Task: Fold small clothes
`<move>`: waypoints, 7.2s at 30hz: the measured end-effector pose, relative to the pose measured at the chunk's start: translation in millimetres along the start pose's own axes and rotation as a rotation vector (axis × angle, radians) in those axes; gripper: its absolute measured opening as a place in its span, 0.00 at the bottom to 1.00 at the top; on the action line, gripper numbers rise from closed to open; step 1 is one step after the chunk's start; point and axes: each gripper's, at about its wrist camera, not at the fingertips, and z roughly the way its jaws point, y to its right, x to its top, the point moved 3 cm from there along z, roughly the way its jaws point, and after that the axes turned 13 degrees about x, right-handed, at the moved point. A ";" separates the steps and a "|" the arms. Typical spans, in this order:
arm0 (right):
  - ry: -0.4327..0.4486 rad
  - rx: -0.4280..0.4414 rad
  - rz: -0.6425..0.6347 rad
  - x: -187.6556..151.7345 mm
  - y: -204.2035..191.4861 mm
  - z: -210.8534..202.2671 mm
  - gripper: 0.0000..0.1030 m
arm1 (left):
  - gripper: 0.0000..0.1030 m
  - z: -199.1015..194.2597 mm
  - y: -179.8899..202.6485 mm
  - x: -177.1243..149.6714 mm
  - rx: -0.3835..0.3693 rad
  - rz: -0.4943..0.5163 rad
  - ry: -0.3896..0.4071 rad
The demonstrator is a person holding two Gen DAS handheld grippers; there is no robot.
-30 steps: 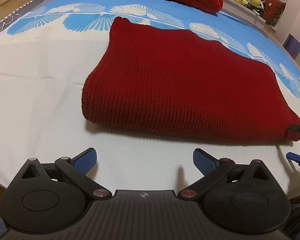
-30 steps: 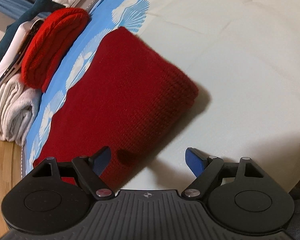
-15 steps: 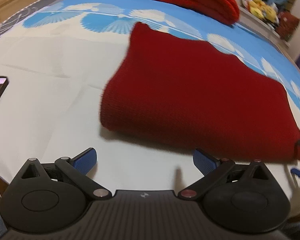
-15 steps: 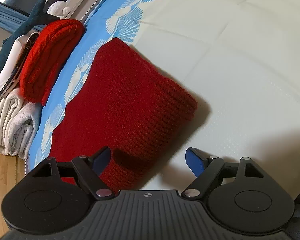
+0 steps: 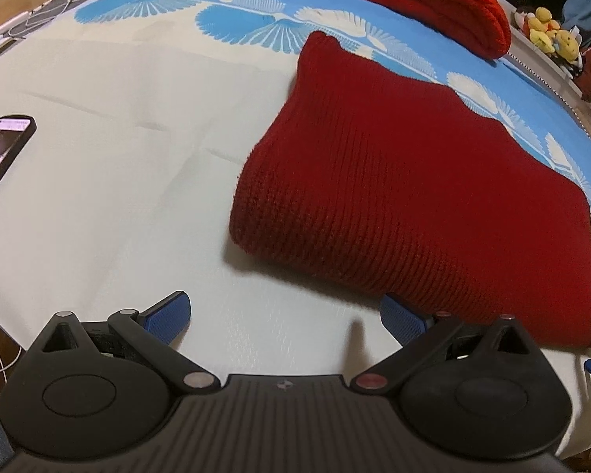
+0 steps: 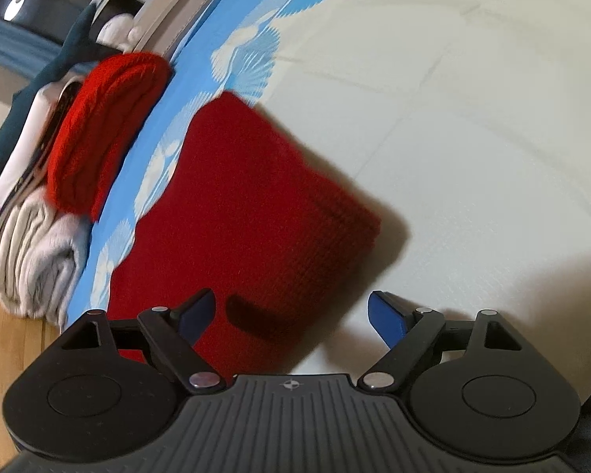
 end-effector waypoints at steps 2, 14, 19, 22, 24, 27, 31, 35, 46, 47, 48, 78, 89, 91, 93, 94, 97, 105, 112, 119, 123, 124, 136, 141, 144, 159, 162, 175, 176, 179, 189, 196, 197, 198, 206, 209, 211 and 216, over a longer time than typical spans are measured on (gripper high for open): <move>0.015 0.002 0.015 1.5 1.2 0.3 0.83 | 1.00 1.5 -0.1 -1.3 0.000 -0.006 -0.011; 0.044 0.060 0.039 1.3 -8.2 31.2 0.92 | 1.00 1.8 1.5 2.5 -0.045 -0.017 -0.001; 0.114 -0.022 -0.071 -5.8 -18.0 40.3 0.33 | 1.00 -13.3 20.3 9.5 -0.119 -0.045 0.077; 0.128 -0.025 -0.081 -9.5 -22.6 38.2 0.29 | 1.00 -18.9 45.7 14.1 -0.142 -0.009 0.113; 0.140 -0.011 -0.097 -8.0 -30.7 32.6 0.27 | 1.00 -20.9 63.9 16.2 -0.132 0.015 0.141; 0.148 0.002 -0.117 -7.2 -36.5 29.6 0.25 | 1.00 -14.1 90.4 17.3 -0.060 0.060 0.155; 0.144 -0.022 -0.118 -5.9 -37.2 32.5 0.26 | 1.00 -18.3 109.9 13.3 -0.002 0.043 0.187; 0.137 -0.034 -0.083 -5.4 -36.9 33.5 0.30 | 1.00 -44.2 114.3 10.9 -0.142 0.041 0.225; 0.081 -0.044 0.020 -4.9 -20.5 42.2 0.44 | 0.99 3.2 156.1 -8.1 -0.256 0.169 0.015; 0.074 -0.055 -0.010 -6.1 -23.8 42.9 0.39 | 0.99 -0.3 160.6 -10.1 -0.236 0.188 0.036; 0.075 -0.060 -0.032 -6.8 -26.4 42.9 0.33 | 0.99 -3.1 165.4 -12.4 -0.217 0.210 0.046; 0.000 0.094 -1.754 -282.4 -272.0 91.5 0.15 | 0.99 2.7 -116.5 37.4 -0.264 -0.525 -0.126; -0.370 0.279 -1.687 -325.5 -238.6 103.0 0.64 | 0.99 10.8 -121.6 32.5 -0.300 -0.503 -0.170; -0.422 0.368 -1.513 -300.1 -248.3 81.9 0.69 | 0.99 9.8 -122.0 32.0 -0.308 -0.506 -0.166; -0.369 0.415 -1.346 -261.2 -255.6 60.9 0.67 | 0.99 7.4 -119.8 32.3 -0.318 -0.500 -0.154; -0.322 0.402 -1.288 -242.2 -254.2 55.1 0.64 | 0.99 4.9 -118.3 32.0 -0.326 -0.498 -0.142; -0.221 0.289 -1.263 -203.0 -244.2 53.4 0.57 | 0.99 -2.1 -106.9 34.1 -0.365 -0.465 -0.104; -0.309 0.082 -1.473 -238.4 -187.3 82.4 0.58 | 0.99 20.4 -57.2 19.6 -0.273 -0.262 -0.210; -0.309 0.193 -1.104 -149.2 -217.9 84.8 0.81 | 0.99 22.6 -62.9 17.3 -0.320 -0.346 -0.223; -0.388 0.217 -0.613 -61.5 -183.2 135.0 0.86 | 0.99 25.8 -44.4 15.2 -0.439 -0.385 -0.257; -0.418 0.235 -0.441 -48.9 -172.2 171.9 0.86 | 0.99 29.4 -34.3 15.5 -0.446 -0.395 -0.256; -0.422 0.242 -0.434 -48.1 -173.0 178.5 0.86 | 0.99 31.1 -31.9 16.1 -0.447 -0.400 -0.254; -0.401 0.198 -0.347 -22.9 -190.7 259.5 0.89 | 0.99 34.4 -16.7 16.7 -0.424 -0.413 -0.202; -0.359 0.203 -0.359 -26.3 -192.0 265.6 0.31 | 0.59 34.3 -11.3 16.0 -0.409 -0.391 -0.206; -0.337 0.207 -0.493 -36.4 -206.9 252.2 0.19 | 0.45 34.5 -17.1 19.0 -0.389 -0.441 -0.196; -0.226 0.088 -0.241 -18.7 -108.5 100.4 0.16 | 0.46 66.0 46.5 162.1 -0.346 -0.139 -0.106; -0.242 0.102 -0.250 -30.9 -98.0 80.3 0.25 | 0.52 83.9 49.6 172.9 -0.381 -0.240 -0.141; -0.042 0.087 -0.665 26.3 -146.8 82.7 0.76 | 0.83 30.6 19.2 128.2 -0.290 -0.235 -0.151; -0.079 0.092 -0.644 24.7 -145.8 94.4 0.76 | 0.83 26.8 20.6 116.9 -0.283 -0.211 -0.165; -0.247 0.101 -0.511 13.9 -135.5 127.3 0.78 | 0.83 26.0 23.1 83.6 -0.266 -0.189 -0.192; -0.320 0.029 -0.637 -15.2 -132.5 146.4 0.19 | 0.45 45.1 44.9 79.0 -0.347 -0.173 -0.147; -0.355 0.008 -0.607 -16.7 -120.9 124.2 0.16 | 0.31 45.4 44.2 122.2 -0.301 -0.158 -0.031; -0.362 0.006 -0.610 -19.8 -119.5 119.6 0.16 | 0.31 48.0 43.5 128.1 -0.314 -0.169 -0.036; -0.375 0.007 -0.612 -22.9 -117.3 114.5 0.16 | 0.31 49.3 43.6 131.0 -0.322 -0.183 -0.036; -0.190 0.042 -0.674 4.5 -128.0 106.4 0.30 | 0.68 37.9 58.1 132.9 -0.350 -0.167 -0.008; -0.193 0.092 -0.576 17.7 -128.2 117.9 0.55 | 0.79 35.3 58.1 119.8 -0.376 -0.172 -0.018; -0.244 0.115 -0.498 12.5 -126.4 131.3 0.68 | 0.80 38.0 62.4 115.2 -0.379 -0.150 -0.029; -0.327 0.084 -0.602 -20.5 -138.4 158.4 0.27 | 0.60 43.3 68.5 112.4 -0.339 -0.077 -0.017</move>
